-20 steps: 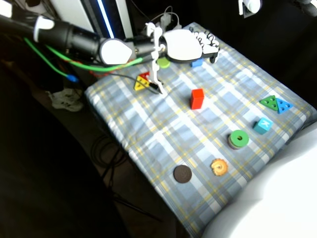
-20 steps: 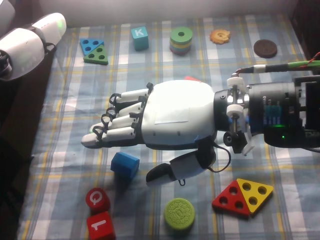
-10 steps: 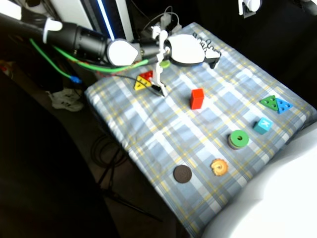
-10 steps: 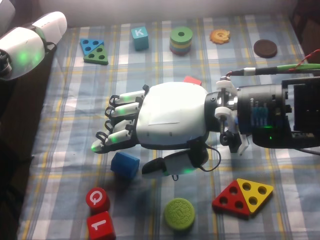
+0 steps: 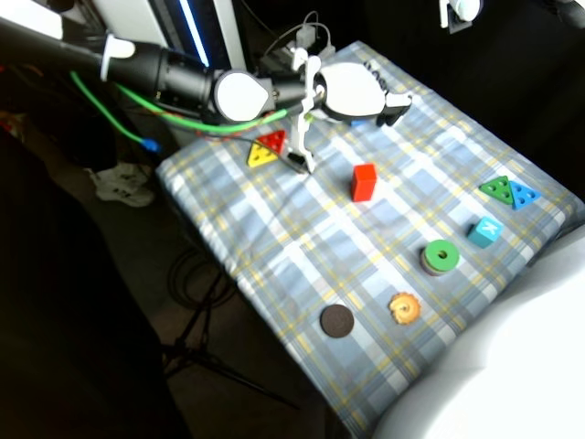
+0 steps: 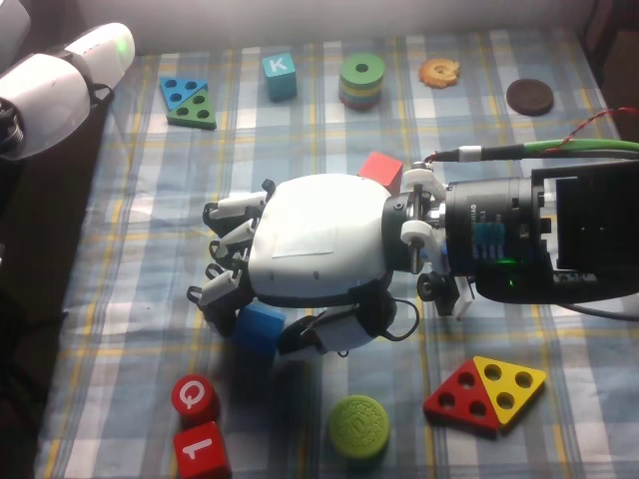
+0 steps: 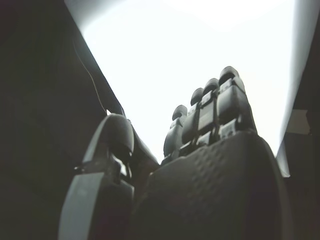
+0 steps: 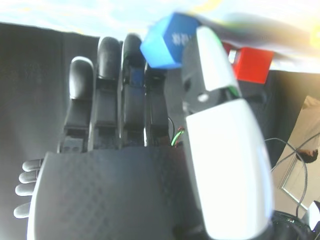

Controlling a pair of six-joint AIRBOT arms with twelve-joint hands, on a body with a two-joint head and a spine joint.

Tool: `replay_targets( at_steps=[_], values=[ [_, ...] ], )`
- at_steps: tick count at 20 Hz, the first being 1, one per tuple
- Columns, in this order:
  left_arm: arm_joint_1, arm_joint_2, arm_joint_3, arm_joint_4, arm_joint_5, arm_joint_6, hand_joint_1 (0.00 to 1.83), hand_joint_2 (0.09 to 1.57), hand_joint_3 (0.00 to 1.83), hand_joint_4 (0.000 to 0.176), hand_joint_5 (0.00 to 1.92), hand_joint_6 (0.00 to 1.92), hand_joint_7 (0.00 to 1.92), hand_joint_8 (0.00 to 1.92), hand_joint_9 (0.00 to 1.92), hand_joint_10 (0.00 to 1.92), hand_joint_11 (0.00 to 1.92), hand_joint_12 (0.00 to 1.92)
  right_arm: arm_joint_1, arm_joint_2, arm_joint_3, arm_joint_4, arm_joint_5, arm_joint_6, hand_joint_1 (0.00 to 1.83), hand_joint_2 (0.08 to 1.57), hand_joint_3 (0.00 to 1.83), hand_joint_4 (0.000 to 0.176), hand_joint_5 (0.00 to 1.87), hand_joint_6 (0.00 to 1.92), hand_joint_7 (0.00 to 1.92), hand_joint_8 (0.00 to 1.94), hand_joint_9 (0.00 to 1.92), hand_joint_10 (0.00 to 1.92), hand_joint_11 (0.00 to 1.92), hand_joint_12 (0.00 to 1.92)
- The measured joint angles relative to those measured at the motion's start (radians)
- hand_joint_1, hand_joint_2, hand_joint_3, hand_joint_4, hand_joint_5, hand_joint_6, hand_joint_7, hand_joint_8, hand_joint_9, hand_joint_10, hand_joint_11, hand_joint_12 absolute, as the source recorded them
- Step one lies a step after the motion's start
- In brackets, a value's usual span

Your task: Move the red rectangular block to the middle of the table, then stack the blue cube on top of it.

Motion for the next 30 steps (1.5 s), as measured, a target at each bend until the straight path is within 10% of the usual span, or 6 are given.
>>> replay_targets(
  at_steps=[18,22,23,25,27,30],
  values=[
    [0.005,-0.002,0.000,0.000,0.002,-0.008,0.60,1.50,0.00,0.094,0.00,0.00,0.00,0.00,0.00,0.00,0.00,0.00,0.075,0.220,-0.039,0.252,0.083,-0.118,1.17,1.20,0.01,0.000,0.81,1.17,0.83,1.35,0.58,1.38,0.25,1.88],
    [0.005,-0.007,0.005,-0.005,0.008,-0.008,0.58,1.50,0.00,0.077,0.00,0.00,0.00,0.00,0.00,0.00,0.00,0.00,0.075,0.224,-0.009,0.311,0.078,-0.119,1.21,1.24,0.00,0.000,0.79,1.03,0.74,1.65,0.73,1.86,0.74,1.92],
    [0.005,-0.008,0.005,-0.004,0.008,-0.008,0.58,1.50,0.00,0.082,0.00,0.00,0.00,0.00,0.00,0.00,0.00,0.00,0.075,0.224,0.001,0.319,0.076,-0.119,1.13,1.21,0.00,0.000,0.81,1.20,0.53,1.37,0.45,1.63,0.30,1.90],
    [0.005,-0.014,0.011,0.000,0.009,-0.009,0.58,1.50,0.00,0.092,0.00,0.00,0.00,0.00,0.00,0.00,0.00,0.00,0.075,0.224,0.015,0.331,0.060,-0.120,1.03,1.37,0.01,0.000,0.52,1.63,0.57,1.62,0.45,1.63,0.32,1.91],
    [0.005,-0.017,0.011,-0.001,0.017,-0.016,0.58,1.49,0.00,0.096,0.00,0.00,0.00,0.00,0.00,0.00,0.00,0.00,0.075,0.226,0.022,0.346,0.054,-0.122,1.17,1.26,0.00,0.000,0.73,1.24,0.74,1.56,0.59,1.69,0.47,1.92],
    [0.005,-0.021,0.017,0.000,0.023,-0.023,0.60,1.49,0.00,0.096,0.00,0.00,0.00,0.00,0.00,0.00,0.00,0.00,0.075,0.227,0.024,0.346,0.046,-0.122,1.17,1.29,0.00,0.000,0.69,1.27,0.69,1.67,0.59,1.71,0.44,1.92]
  ],
)
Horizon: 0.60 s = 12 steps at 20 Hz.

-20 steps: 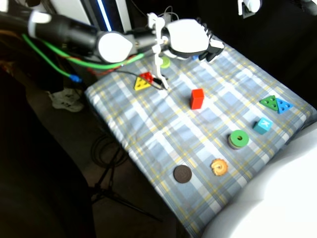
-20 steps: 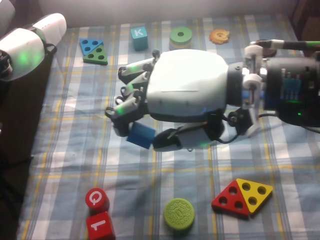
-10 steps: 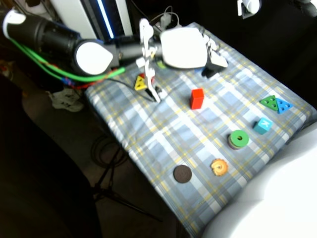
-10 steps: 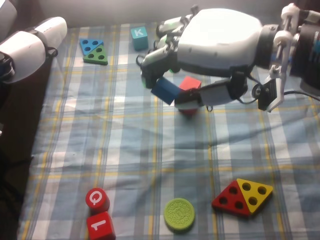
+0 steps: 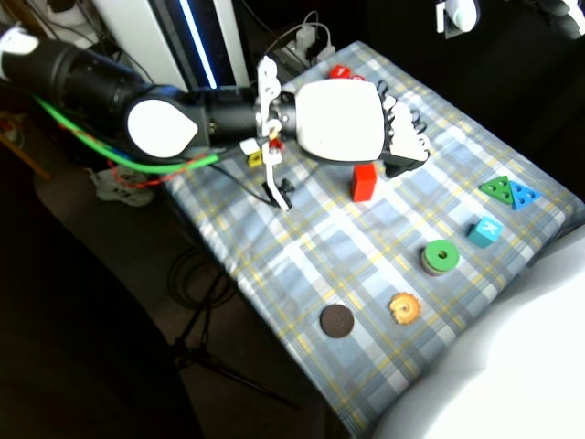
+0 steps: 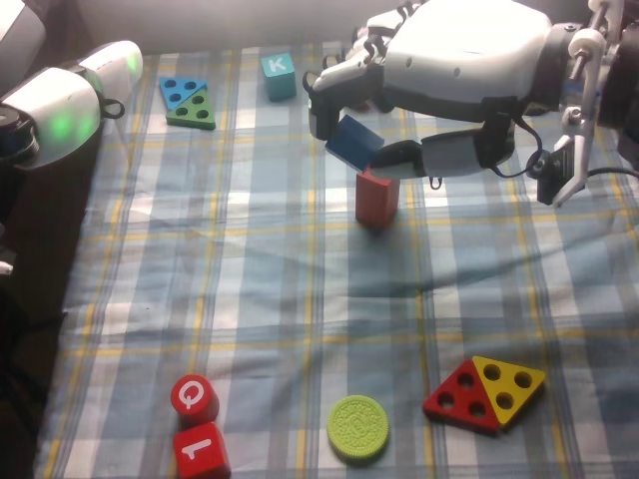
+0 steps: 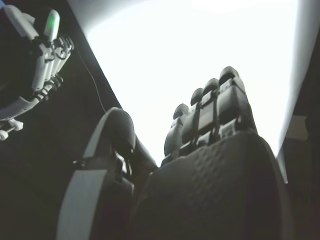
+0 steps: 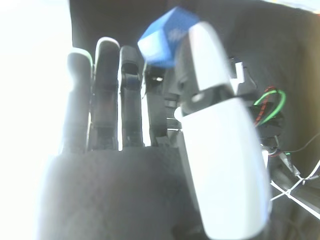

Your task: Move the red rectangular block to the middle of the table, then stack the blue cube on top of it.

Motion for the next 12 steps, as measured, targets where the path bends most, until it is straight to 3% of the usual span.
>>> replay_targets(
  at_steps=[1,3,6,9,10,11,12],
  values=[
    [0.000,0.000,0.000,0.000,0.000,0.000,0.60,1.49,0.00,0.097,0.00,0.00,0.00,0.00,0.00,0.00,0.00,0.00,0.000,-0.001,0.004,0.000,-0.003,0.000,1.13,1.31,0.00,0.000,0.71,1.36,0.55,1.71,0.37,1.67,0.16,1.92],
    [0.000,0.000,0.000,-0.001,0.000,0.000,0.57,1.49,0.00,0.093,0.00,0.00,0.00,0.00,0.00,0.00,0.00,0.00,0.000,-0.001,0.008,0.007,-0.008,0.000,1.12,1.32,0.00,0.000,0.65,1.39,0.63,1.68,0.42,1.70,0.24,1.92],
    [0.000,0.000,0.000,0.000,0.000,0.000,0.58,1.50,0.00,0.084,0.00,0.00,0.00,0.00,0.00,0.00,0.00,0.00,0.000,-0.001,0.012,0.008,-0.014,0.000,1.14,1.29,0.00,0.000,0.74,1.31,0.60,1.65,0.32,1.62,0.03,1.92],
    [0.000,0.000,0.000,0.000,0.000,0.000,0.58,1.50,0.00,0.090,0.00,0.00,0.00,0.00,0.00,0.00,0.00,0.00,-0.001,-0.001,0.016,0.016,-0.021,0.000,1.15,1.29,0.00,0.000,0.77,1.27,0.57,1.69,0.27,1.67,0.01,1.92],
    [0.000,0.000,0.000,0.000,0.000,0.000,0.57,1.50,0.00,0.100,0.00,0.00,0.00,0.00,0.00,0.00,0.00,0.00,-0.008,-0.001,0.021,0.021,-0.021,0.000,1.16,1.27,0.00,0.000,0.73,1.25,0.69,1.61,0.42,1.61,0.16,1.92],
    [0.001,0.000,0.000,0.000,-0.001,-0.001,0.57,1.50,0.00,0.100,0.00,0.00,0.00,0.00,0.00,0.00,0.00,0.00,-0.008,-0.001,0.023,0.023,-0.023,0.000,1.16,1.27,0.00,0.000,0.73,1.25,0.69,1.61,0.42,1.61,0.16,1.92],
    [0.001,0.000,0.000,-0.001,0.000,-0.002,0.58,1.50,0.00,0.094,0.00,0.00,0.00,0.00,0.00,0.00,0.00,0.00,-0.013,-0.001,0.026,0.024,-0.032,0.000,1.29,1.27,0.00,0.000,0.70,1.28,0.73,1.50,0.50,1.70,0.11,1.92]
  ],
)
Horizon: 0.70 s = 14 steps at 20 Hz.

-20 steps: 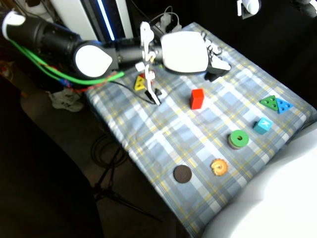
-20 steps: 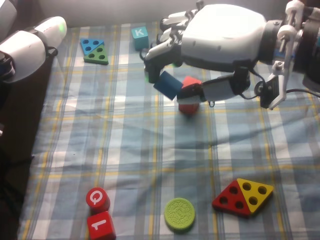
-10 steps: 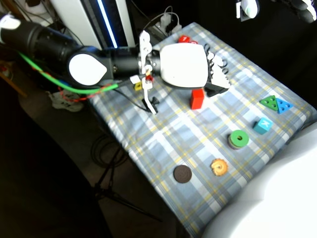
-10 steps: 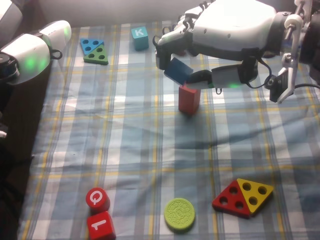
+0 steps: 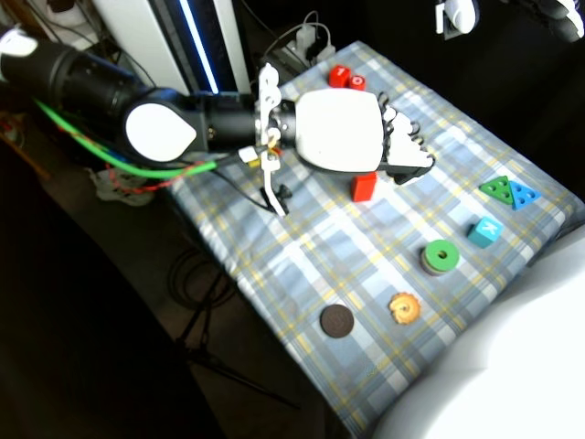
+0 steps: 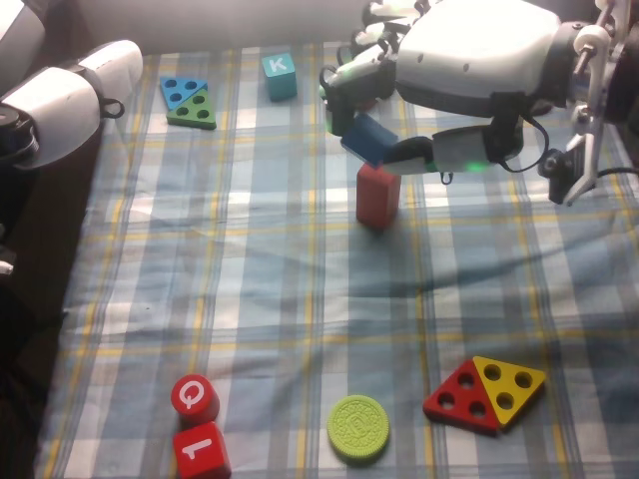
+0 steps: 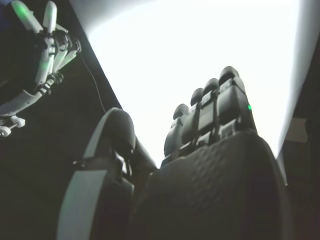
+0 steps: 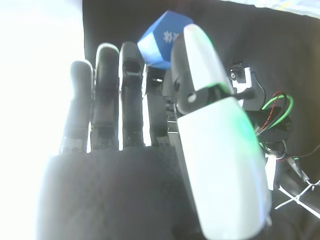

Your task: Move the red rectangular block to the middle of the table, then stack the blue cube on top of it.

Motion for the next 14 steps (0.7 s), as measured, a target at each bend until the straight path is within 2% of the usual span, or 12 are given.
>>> replay_targets(
  at_steps=[1,2,3,5,6,7,9,10,11,12,13,14],
  values=[
    [0.000,0.000,0.000,0.000,0.000,-0.003,0.58,1.50,0.00,0.094,0.00,0.00,0.00,0.00,0.00,0.00,0.00,0.00,-0.006,0.000,0.001,0.002,-0.008,0.000,1.32,1.27,0.00,0.000,0.70,1.29,0.75,1.46,0.52,1.71,0.09,1.92],
    [0.000,0.000,0.000,0.000,0.000,-0.004,0.58,1.50,0.00,0.095,0.00,0.00,0.00,0.00,0.00,0.00,0.00,0.00,-0.011,0.000,0.004,0.005,-0.013,0.000,1.20,1.25,0.00,0.000,0.77,1.23,0.73,1.49,0.45,1.54,0.06,1.92],
    [0.000,0.000,0.000,0.000,0.000,-0.004,0.58,1.50,0.00,0.094,0.00,0.00,0.00,0.00,0.00,0.00,0.00,0.00,-0.013,0.000,0.006,0.013,-0.010,0.001,1.17,1.24,0.00,0.000,0.83,1.21,0.68,1.51,0.40,1.49,0.01,1.92],
    [0.001,0.000,0.000,0.000,-0.001,-0.006,0.57,1.50,0.00,0.089,0.00,0.00,0.00,0.00,0.00,0.00,0.00,0.00,-0.014,-0.001,0.009,0.021,-0.011,0.000,1.16,1.24,0.00,0.000,0.85,1.22,0.66,1.50,0.37,1.48,0.00,1.91],
    [0.005,0.000,0.000,0.000,-0.002,-0.007,0.57,1.50,0.00,0.100,0.00,0.00,0.00,0.00,0.00,0.00,0.00,0.00,-0.018,-0.003,0.011,0.026,-0.008,0.001,1.16,1.24,0.00,0.000,0.84,1.23,0.64,1.51,0.37,1.45,0.00,1.90],
    [0.008,0.000,0.000,0.000,-0.002,-0.010,0.57,1.50,0.00,0.103,0.00,0.00,0.00,0.00,0.00,0.00,0.00,0.00,-0.021,-0.007,0.011,0.030,-0.003,0.001,1.16,1.24,0.00,0.000,0.85,1.21,0.67,1.47,0.40,1.42,0.03,1.89],
    [0.010,0.000,0.000,-0.003,-0.002,-0.011,0.61,1.50,0.00,0.088,0.00,0.00,0.00,0.00,0.00,0.00,0.00,0.00,-0.021,-0.009,0.011,0.031,-0.002,0.001,1.16,1.23,0.00,0.000,0.83,1.26,0.69,1.40,0.43,1.28,0.05,1.82],
    [0.010,0.000,0.000,-0.003,-0.005,-0.011,0.62,1.50,0.00,0.088,0.00,0.00,0.00,0.00,0.00,0.00,0.00,0.00,-0.021,-0.011,0.011,0.033,-0.002,0.001,1.17,1.23,0.00,0.000,0.85,1.25,0.70,1.38,0.45,1.23,0.04,1.80],
    [0.010,0.000,0.000,-0.003,-0.005,-0.011,0.62,1.50,0.00,0.090,0.00,0.00,0.00,0.00,0.00,0.00,0.00,0.00,-0.023,-0.013,0.011,0.032,0.000,0.001,1.17,1.22,0.00,0.000,0.87,1.21,0.72,1.36,0.48,1.21,0.06,1.81],
    [0.010,0.000,0.000,-0.003,-0.006,-0.013,0.61,1.50,0.00,0.101,0.00,0.00,0.00,0.00,0.00,0.00,0.00,0.00,-0.027,-0.015,0.011,0.038,0.008,0.002,1.17,1.22,0.00,0.000,0.88,1.18,0.71,1.39,0.46,1.22,0.03,1.82],
    [0.010,0.000,0.000,-0.005,-0.007,-0.013,0.60,1.50,0.00,0.105,0.00,0.00,0.00,0.00,0.00,0.00,0.00,0.00,-0.032,-0.015,0.011,0.038,0.014,0.004,1.17,1.21,0.00,0.000,0.87,1.16,0.74,1.38,0.50,1.24,0.09,1.81],
    [0.010,0.000,0.000,-0.006,-0.008,-0.013,0.60,1.50,0.00,0.103,0.00,0.00,0.00,0.00,0.00,0.00,0.00,0.00,-0.032,-0.016,0.011,0.038,0.015,0.004,1.17,1.21,0.00,0.000,0.88,1.16,0.74,1.37,0.49,1.24,0.07,1.80]
  ],
)
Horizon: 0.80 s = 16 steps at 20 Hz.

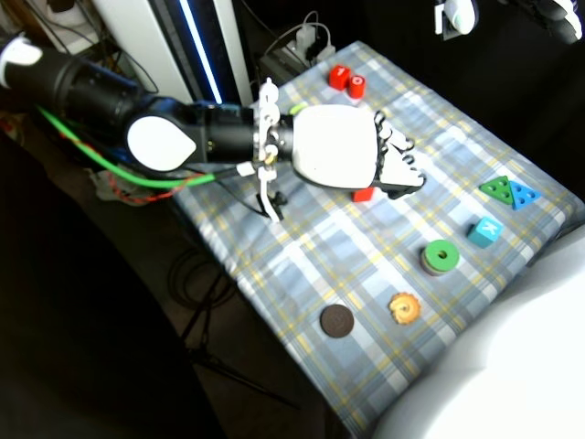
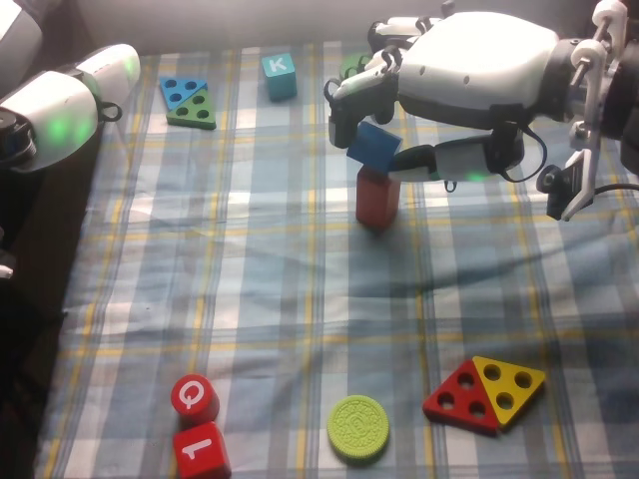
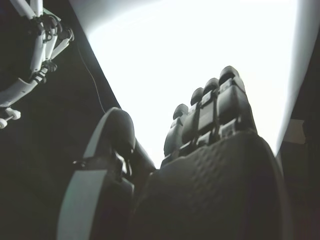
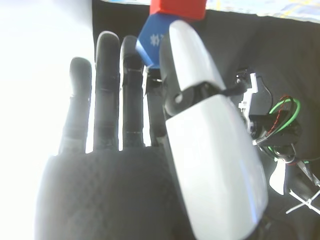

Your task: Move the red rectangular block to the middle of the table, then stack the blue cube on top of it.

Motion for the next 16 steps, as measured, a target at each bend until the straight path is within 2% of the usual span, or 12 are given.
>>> replay_targets(
  at_steps=[2,4,5,6,7,8,11,13,15,16],
  values=[
    [0.000,0.000,0.000,0.000,0.000,0.000,0.62,1.50,0.00,0.097,0.00,0.00,0.00,0.00,0.00,0.00,0.00,0.00,0.000,0.000,0.000,0.000,0.000,0.000,1.17,1.21,0.00,0.000,0.87,1.19,0.73,1.38,0.51,1.26,0.09,1.80],
    [0.002,0.000,0.000,0.000,-0.003,-0.003,0.62,1.50,0.00,0.092,0.00,0.00,0.00,0.00,0.00,0.00,0.00,0.00,0.000,0.001,0.000,0.000,0.000,0.005,1.16,1.24,0.00,0.000,0.83,1.26,0.67,1.45,0.44,1.30,0.03,1.84],
    [0.002,0.000,0.000,-0.001,-0.004,-0.004,0.61,1.50,0.00,0.100,0.00,0.00,0.00,0.00,0.00,0.00,0.00,0.00,0.000,0.002,0.000,0.000,0.000,0.005,1.15,1.24,0.00,0.000,0.81,1.27,0.69,1.44,0.44,1.36,0.05,1.87],
    [0.002,0.000,0.000,-0.001,-0.007,-0.003,0.61,1.50,0.00,0.099,0.00,0.00,0.00,0.00,0.00,0.00,0.00,0.00,0.000,0.005,-0.001,-0.001,0.000,0.005,1.14,1.25,0.00,0.000,0.79,1.31,0.67,1.47,0.41,1.40,0.06,1.89],
    [0.002,0.000,0.000,-0.001,-0.008,-0.004,0.59,1.51,0.00,0.094,0.00,0.00,0.00,0.00,0.00,0.00,0.00,0.00,0.000,0.009,-0.003,-0.003,-0.001,0.006,1.14,1.25,0.00,0.014,0.79,1.30,0.70,1.44,0.47,1.38,0.15,1.85],
    [0.002,0.000,0.000,-0.001,-0.008,-0.004,0.60,1.51,0.00,0.091,0.00,0.00,0.00,0.00,0.00,0.00,0.00,0.00,0.000,0.012,-0.006,-0.004,-0.003,0.006,1.14,1.25,0.00,0.005,0.78,1.30,0.68,1.49,0.44,1.41,0.13,1.87],
    [0.002,0.000,0.000,-0.001,-0.008,-0.004,0.61,1.50,0.00,0.095,0.00,0.00,0.00,0.00,0.00,0.00,0.00,0.00,0.000,0.018,-0.013,-0.003,-0.006,0.006,1.14,1.25,0.00,0.006,0.77,1.30,0.70,1.49,0.47,1.46,0.19,1.89],
    [0.002,0.000,0.000,-0.001,-0.008,-0.004,0.59,1.51,0.00,0.092,0.00,0.00,0.00,0.00,0.00,0.00,0.00,0.00,0.000,0.022,-0.018,-0.007,-0.005,0.006,1.14,1.26,0.00,0.000,0.77,1.28,0.67,1.56,0.43,1.56,0.13,1.92],
    [0.002,0.000,0.000,-0.004,-0.008,-0.004,0.61,1.50,0.00,0.084,0.00,0.00,0.00,0.00,0.00,0.00,0.00,0.00,-0.002,0.030,-0.023,-0.008,-0.004,0.006,1.14,1.26,0.00,0.013,0.73,1.35,0.70,1.50,0.47,1.48,0.11,1.90],
    [0.002,0.000,0.000,-0.005,-0.008,-0.004,0.61,1.50,0.00,0.084,0.00,0.00,0.00,0.00,0.00,0.00,0.00,0.00,-0.002,0.031,-0.024,-0.008,-0.004,0.006,1.14,1.26,0.00,0.013,0.73,1.35,0.70,1.50,0.47,1.48,0.11,1.90]
  ],
)
